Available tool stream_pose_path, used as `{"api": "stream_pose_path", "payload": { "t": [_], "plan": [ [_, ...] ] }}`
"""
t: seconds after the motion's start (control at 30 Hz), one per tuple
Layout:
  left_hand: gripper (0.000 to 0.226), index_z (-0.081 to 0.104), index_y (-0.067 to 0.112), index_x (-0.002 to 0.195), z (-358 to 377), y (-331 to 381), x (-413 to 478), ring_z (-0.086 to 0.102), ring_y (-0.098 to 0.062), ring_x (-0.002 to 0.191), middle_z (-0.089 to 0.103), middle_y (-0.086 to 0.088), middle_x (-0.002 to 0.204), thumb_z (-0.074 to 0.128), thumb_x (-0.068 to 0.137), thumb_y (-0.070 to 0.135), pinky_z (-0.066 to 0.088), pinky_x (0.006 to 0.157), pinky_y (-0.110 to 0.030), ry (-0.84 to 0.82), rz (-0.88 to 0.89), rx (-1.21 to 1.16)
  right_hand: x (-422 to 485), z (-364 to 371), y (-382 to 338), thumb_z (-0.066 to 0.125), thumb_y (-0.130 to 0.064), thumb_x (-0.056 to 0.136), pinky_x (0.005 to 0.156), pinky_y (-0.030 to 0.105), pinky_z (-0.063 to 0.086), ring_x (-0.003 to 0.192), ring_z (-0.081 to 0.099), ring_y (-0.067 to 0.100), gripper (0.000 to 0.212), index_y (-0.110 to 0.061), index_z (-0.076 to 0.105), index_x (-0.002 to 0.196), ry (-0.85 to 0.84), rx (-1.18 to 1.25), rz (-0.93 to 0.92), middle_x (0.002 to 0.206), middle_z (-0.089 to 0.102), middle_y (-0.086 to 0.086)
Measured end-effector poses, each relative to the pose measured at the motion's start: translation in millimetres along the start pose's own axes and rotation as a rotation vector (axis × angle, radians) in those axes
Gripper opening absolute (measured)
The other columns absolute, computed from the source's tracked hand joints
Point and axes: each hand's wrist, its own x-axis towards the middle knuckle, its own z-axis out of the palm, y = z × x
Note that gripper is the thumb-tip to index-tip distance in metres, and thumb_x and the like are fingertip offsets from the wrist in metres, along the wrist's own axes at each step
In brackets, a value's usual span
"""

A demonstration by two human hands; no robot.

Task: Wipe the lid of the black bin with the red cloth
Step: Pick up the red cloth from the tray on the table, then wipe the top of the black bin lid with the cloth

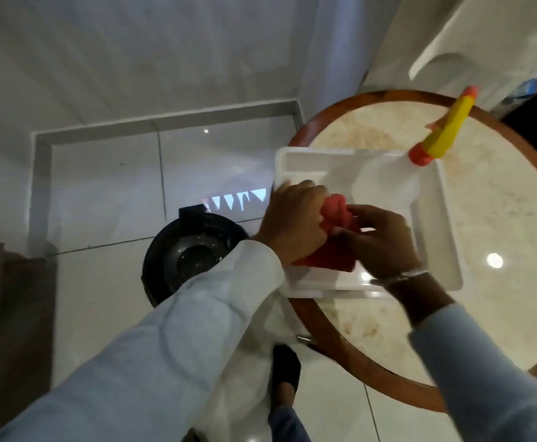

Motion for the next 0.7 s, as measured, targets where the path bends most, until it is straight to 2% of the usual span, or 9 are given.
{"api": "stream_pose_path", "payload": {
  "t": [0.07,0.17,0.23,0.27,0.33,0.4,0.53,0.6,0.7],
  "plan": [
    [0.029,0.063,0.009,0.107,-16.1,3.1,-4.8,0.061,-0.026,0.101,0.066,-0.01,0.108,0.064,0.078,0.007,0.049,0.094,-0.038,0.079,0.019,-0.182,-8.3,-18.0,-19.2,0.077,-0.013,0.08,0.09,0.046,0.059,0.096,0.07,0.025,0.034,-0.025,0.072,0.112,-0.014,0.05,-0.043,0.102,0.075,0.005],
    [0.033,0.062,0.012,0.113,-47.3,-6.8,-16.7,0.057,-0.013,0.101,0.068,-0.008,0.114,0.067,0.081,0.008,0.042,0.086,-0.01,0.174,0.032,-0.351,-22.1,-27.5,-56.8,0.073,-0.014,0.082,0.063,0.019,0.058,0.082,0.07,0.002,0.031,-0.044,0.069,0.087,-0.057,0.138,-0.117,0.082,0.073,-0.02],
    [0.032,0.063,0.014,0.114,-69.7,-28.0,-31.2,0.053,-0.001,0.093,0.07,-0.003,0.111,0.068,0.082,0.012,0.035,0.068,0.007,0.189,0.002,-0.406,-32.4,-12.9,-83.6,0.072,-0.015,0.08,0.052,0.01,0.053,0.075,0.069,-0.01,0.031,-0.046,0.068,0.081,-0.098,0.163,-0.138,0.075,0.073,-0.028],
    [0.03,0.063,0.016,0.112,-76.5,-41.9,-39.1,0.052,0.003,0.087,0.07,-0.001,0.108,0.068,0.083,0.013,0.036,0.063,0.007,0.181,-0.02,-0.424,-36.2,0.0,-92.3,0.073,-0.015,0.078,0.055,0.014,0.056,0.075,0.07,-0.008,0.031,-0.046,0.068,0.08,-0.1,0.151,-0.153,0.075,0.074,-0.025],
    [0.029,0.064,0.019,0.11,-82.6,-78.1,-57.2,0.051,0.008,0.078,0.069,0.003,0.105,0.068,0.082,0.012,0.039,0.062,0.001,0.162,-0.092,-0.441,-38.6,40.3,-97.0,0.075,-0.014,0.078,0.07,0.037,0.063,0.078,0.074,0.008,0.028,-0.04,0.073,0.087,-0.093,0.125,-0.169,0.084,0.076,-0.013],
    [0.031,0.065,0.019,0.111,-77.9,-118.8,-73.2,0.048,0.012,0.077,0.068,0.005,0.104,0.069,0.081,0.011,0.035,0.065,-0.003,0.151,-0.169,-0.43,-37.8,88.9,-97.9,0.076,-0.013,0.078,0.083,0.051,0.061,0.085,0.073,0.024,0.025,-0.026,0.077,0.1,-0.098,0.103,-0.163,0.089,0.076,-0.001],
    [0.032,0.065,0.017,0.114,-40.3,-201.9,-89.3,0.05,0.008,0.077,0.067,0.004,0.105,0.067,0.083,0.008,0.035,0.066,-0.003,0.086,-0.248,-0.44,-22.2,186.8,-75.4,0.075,-0.012,0.08,0.089,0.051,0.059,0.086,0.069,0.02,0.024,-0.018,0.076,0.103,-0.115,0.06,-0.102,0.08,0.068,-0.011],
    [0.032,0.064,0.017,0.114,-15.5,-235.4,-91.0,0.051,0.006,0.078,0.063,0.008,0.102,0.066,0.084,0.008,0.038,0.071,-0.007,0.054,-0.265,-0.459,-11.7,225.4,-54.7,0.073,-0.014,0.081,0.089,0.053,0.059,0.088,0.068,0.022,0.02,-0.025,0.075,0.098,-0.117,0.077,-0.058,0.081,0.069,-0.008],
    [0.036,0.062,0.017,0.117,22.8,-275.6,-91.5,0.056,-0.007,0.094,0.063,0.002,0.107,0.067,0.082,0.006,0.046,0.087,-0.023,0.066,-0.245,-0.499,5.4,271.6,-19.3,0.073,-0.016,0.081,0.087,0.049,0.059,0.082,0.066,0.017,0.022,-0.037,0.072,0.085,-0.087,0.101,-0.017,0.078,0.067,-0.014]
  ]
}}
